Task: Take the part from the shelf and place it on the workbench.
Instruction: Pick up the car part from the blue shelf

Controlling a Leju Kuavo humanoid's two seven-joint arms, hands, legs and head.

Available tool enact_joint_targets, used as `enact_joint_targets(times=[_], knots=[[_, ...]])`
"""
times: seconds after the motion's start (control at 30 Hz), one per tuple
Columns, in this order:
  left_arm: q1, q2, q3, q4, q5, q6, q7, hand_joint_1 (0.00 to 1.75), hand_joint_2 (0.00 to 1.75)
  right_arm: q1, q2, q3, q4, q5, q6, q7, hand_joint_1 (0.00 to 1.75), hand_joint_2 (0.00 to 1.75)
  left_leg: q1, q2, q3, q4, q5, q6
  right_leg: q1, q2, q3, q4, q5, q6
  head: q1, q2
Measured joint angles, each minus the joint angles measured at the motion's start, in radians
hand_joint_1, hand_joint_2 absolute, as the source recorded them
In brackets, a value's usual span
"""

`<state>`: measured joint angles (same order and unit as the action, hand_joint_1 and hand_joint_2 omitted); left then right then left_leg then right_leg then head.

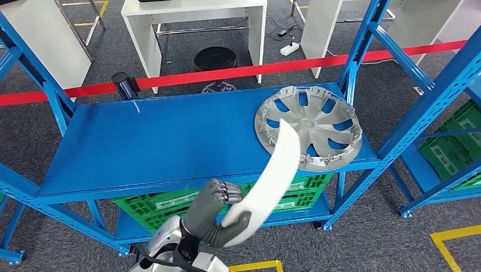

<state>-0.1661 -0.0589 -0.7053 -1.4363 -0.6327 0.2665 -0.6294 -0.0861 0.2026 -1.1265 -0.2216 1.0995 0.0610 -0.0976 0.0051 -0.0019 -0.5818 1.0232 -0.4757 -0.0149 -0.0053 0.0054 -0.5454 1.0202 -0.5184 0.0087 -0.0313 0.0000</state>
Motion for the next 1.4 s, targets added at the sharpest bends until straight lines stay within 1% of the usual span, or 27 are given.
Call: enact_joint_targets(times=[0.07, 0.13, 0.2, 0.23, 0.37, 0.57, 0.8, 1.07, 1.2, 1.33, 1.4], knots=[[0.008, -0.001, -0.030, -0.024, 0.100, -0.139, -0.041, 1.75, 1.75, 0.000, 0.000, 0.000, 0.000, -0.001, 0.000, 0.002, 0.00, 0.00, 0.000, 0.000, 0.000, 0.000, 0.000, 0.000, 0.000, 0.000, 0.000, 0.000, 0.000, 0.000, 0.000, 0.000], [0.007, -0.003, -0.060, -0.044, 0.186, -0.261, -0.062, 1.75, 1.75, 0.000, 0.000, 0.000, 0.000, -0.003, 0.000, 0.004, 0.00, 0.00, 0.000, 0.000, 0.000, 0.000, 0.000, 0.000, 0.000, 0.000, 0.000, 0.000, 0.000, 0.000, 0.000, 0.000], [0.003, -0.007, -0.088, -0.060, 0.233, -0.335, -0.069, 1.75, 1.75, 0.000, 0.000, 0.000, 0.000, -0.007, 0.000, 0.005, 0.00, 0.00, -0.001, 0.000, 0.000, 0.000, 0.000, 0.000, 0.000, 0.000, 0.000, 0.000, 0.000, 0.000, 0.000, 0.000], [-0.001, -0.009, -0.098, -0.064, 0.240, -0.349, -0.069, 1.75, 1.75, -0.001, 0.000, 0.000, 0.000, -0.009, 0.000, 0.005, 0.00, 0.00, -0.001, 0.000, 0.000, 0.000, 0.000, 0.000, 0.000, 0.000, 0.000, 0.000, 0.000, 0.000, 0.000, 0.000], [-0.022, -0.014, -0.117, -0.065, 0.241, -0.355, -0.069, 1.75, 1.75, -0.001, 0.000, 0.000, 0.000, -0.012, 0.000, 0.005, 0.00, 0.00, -0.001, 0.000, 0.001, 0.000, 0.000, 0.000, 0.000, 0.000, 0.000, 0.000, 0.000, 0.000, 0.000, 0.000], [-0.035, -0.021, -0.125, -0.066, 0.285, -0.387, -0.069, 1.75, 1.75, -0.001, 0.000, 0.000, 0.000, -0.010, 0.000, 0.010, 0.00, 0.00, -0.001, 0.000, 0.001, 0.000, 0.000, 0.000, 0.000, 0.000, 0.001, 0.000, 0.000, 0.001, 0.000, 0.000], [-0.041, -0.027, -0.126, -0.067, 0.277, -0.344, -0.069, 1.75, 1.75, -0.001, -0.001, 0.000, 0.000, 0.000, 0.000, 0.017, 0.00, 0.00, -0.001, 0.000, 0.001, 0.000, 0.000, 0.001, 0.000, 0.000, 0.000, 0.000, 0.000, 0.001, 0.000, 0.000], [-0.041, -0.029, -0.126, -0.064, 0.279, -0.334, -0.069, 1.75, 1.75, -0.001, -0.002, 0.000, 0.000, 0.003, 0.000, 0.017, 0.00, 0.00, -0.001, 0.000, 0.001, 0.000, 0.000, 0.001, 0.000, 0.000, 0.001, 0.000, 0.000, 0.001, 0.000, 0.000], [-0.041, -0.034, -0.126, -0.060, 0.279, -0.312, -0.069, 1.75, 1.75, -0.001, -0.002, 0.000, 0.000, 0.002, 0.000, 0.013, 0.00, 0.00, -0.001, 0.000, 0.001, 0.000, 0.000, 0.001, 0.000, 0.000, 0.001, 0.000, 0.000, 0.001, 0.000, 0.000], [-0.041, -0.037, -0.126, -0.060, 0.265, -0.278, -0.069, 1.75, 1.75, -0.001, -0.002, 0.000, 0.000, 0.001, 0.000, 0.005, 0.00, 0.00, -0.007, 0.000, -0.001, 0.007, -0.006, 0.012, -0.007, 0.000, 0.002, -0.004, 0.002, 0.008, -0.001, 0.000], [-0.041, -0.038, -0.126, -0.060, 0.259, -0.267, -0.070, 1.75, 1.75, -0.001, -0.002, 0.000, 0.000, 0.001, 0.000, 0.002, 0.00, 0.00, -0.007, 0.000, 0.001, 0.001, -0.001, 0.018, -0.007, -0.001, 0.005, -0.008, 0.005, 0.013, -0.001, 0.000]])
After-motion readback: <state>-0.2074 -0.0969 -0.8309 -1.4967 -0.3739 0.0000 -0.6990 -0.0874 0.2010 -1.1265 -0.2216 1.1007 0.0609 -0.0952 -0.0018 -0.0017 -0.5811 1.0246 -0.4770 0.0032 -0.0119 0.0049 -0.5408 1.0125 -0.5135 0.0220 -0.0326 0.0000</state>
